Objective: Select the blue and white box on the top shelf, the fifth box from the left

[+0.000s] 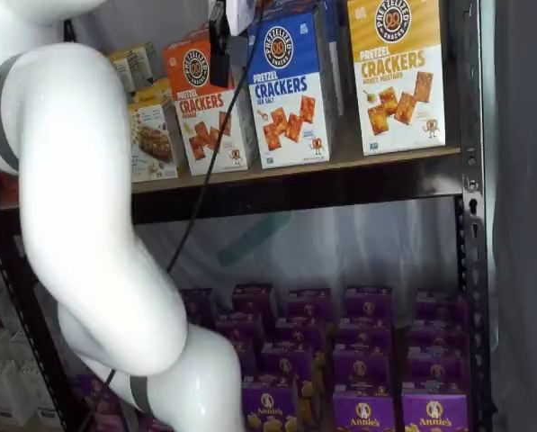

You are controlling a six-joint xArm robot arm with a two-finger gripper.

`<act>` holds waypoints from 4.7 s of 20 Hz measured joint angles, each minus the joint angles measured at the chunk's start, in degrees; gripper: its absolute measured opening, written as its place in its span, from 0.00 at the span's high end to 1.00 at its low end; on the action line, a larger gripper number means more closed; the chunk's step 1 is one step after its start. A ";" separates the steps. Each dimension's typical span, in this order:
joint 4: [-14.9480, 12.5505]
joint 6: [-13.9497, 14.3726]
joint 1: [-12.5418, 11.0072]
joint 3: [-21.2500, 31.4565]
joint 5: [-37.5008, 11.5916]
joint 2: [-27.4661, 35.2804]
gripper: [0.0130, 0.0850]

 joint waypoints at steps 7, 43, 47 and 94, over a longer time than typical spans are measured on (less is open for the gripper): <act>-2.96 0.50 2.24 4.00 -5.06 -2.84 0.00; -2.14 -1.14 1.46 -4.74 -23.48 6.40 0.00; -4.37 -1.29 2.14 -6.27 -22.41 8.28 0.00; -8.74 -1.34 2.42 -15.95 -8.42 15.27 0.39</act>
